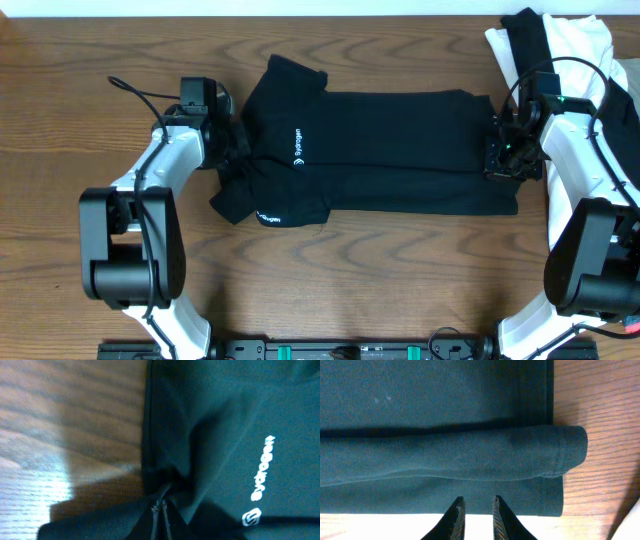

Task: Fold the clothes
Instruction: 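Adjust the shirt edges with both grippers to square it on the table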

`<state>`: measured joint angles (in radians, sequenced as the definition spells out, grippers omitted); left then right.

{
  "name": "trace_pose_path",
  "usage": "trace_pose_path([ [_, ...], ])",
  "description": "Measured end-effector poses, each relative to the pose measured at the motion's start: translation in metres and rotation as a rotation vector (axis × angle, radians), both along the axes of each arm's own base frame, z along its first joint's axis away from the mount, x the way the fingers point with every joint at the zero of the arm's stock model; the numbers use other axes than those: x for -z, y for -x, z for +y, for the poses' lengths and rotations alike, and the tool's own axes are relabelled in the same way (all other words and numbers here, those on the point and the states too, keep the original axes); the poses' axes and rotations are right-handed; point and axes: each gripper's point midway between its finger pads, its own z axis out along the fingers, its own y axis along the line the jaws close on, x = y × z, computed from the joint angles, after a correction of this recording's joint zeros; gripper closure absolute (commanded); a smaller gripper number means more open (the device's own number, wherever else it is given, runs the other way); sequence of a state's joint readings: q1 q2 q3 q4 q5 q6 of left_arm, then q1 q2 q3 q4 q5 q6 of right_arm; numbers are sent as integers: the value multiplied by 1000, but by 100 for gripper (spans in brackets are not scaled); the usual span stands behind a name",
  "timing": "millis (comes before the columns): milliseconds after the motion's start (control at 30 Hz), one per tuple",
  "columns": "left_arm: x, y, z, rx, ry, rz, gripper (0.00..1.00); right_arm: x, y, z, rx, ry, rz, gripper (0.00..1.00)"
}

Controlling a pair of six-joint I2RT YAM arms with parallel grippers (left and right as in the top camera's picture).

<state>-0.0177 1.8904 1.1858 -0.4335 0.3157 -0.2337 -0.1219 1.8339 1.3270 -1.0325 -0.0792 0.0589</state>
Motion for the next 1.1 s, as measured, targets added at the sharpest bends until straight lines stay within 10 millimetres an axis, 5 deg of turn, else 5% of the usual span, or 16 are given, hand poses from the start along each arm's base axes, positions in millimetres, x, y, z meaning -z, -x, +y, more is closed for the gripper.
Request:
trace_pose_path([
  [233,25,3,-6,13,23,52,94,0,3,0,0,-1,11,82],
  [700,21,-73,17,-34,-128,-255,93,0,8,1,0,-4,31,80],
  [933,23,-70,20,-23,-157,-237,83,0,7,1,-1,-4,29,80],
  [1100,20,-63,22,10,-183,-216,65,0,8,1,-3,-4,31,80],
])
